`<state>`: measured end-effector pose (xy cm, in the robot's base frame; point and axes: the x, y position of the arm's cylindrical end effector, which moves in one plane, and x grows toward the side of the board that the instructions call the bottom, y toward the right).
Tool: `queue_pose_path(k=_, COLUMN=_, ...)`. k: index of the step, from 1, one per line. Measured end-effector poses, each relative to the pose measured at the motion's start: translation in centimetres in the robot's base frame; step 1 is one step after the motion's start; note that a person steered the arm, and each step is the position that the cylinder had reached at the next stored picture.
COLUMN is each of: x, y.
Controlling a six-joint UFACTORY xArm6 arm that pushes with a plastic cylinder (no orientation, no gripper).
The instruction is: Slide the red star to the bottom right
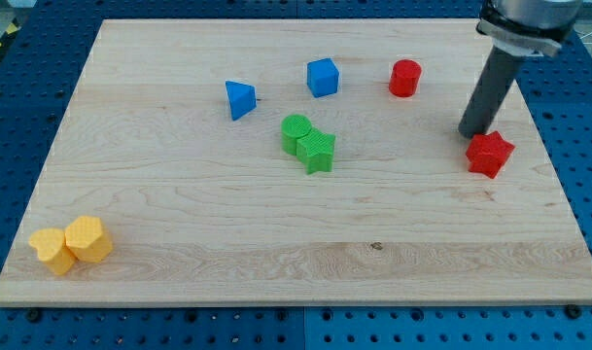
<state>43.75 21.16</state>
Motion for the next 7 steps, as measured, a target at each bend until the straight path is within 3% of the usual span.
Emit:
queue_pose_path(k=3, x=3.1, y=0.0)
queue_pose_path(k=4, x=-0.2, y=0.7)
queue_pose_path(k=7, x=1.3, y=2.1)
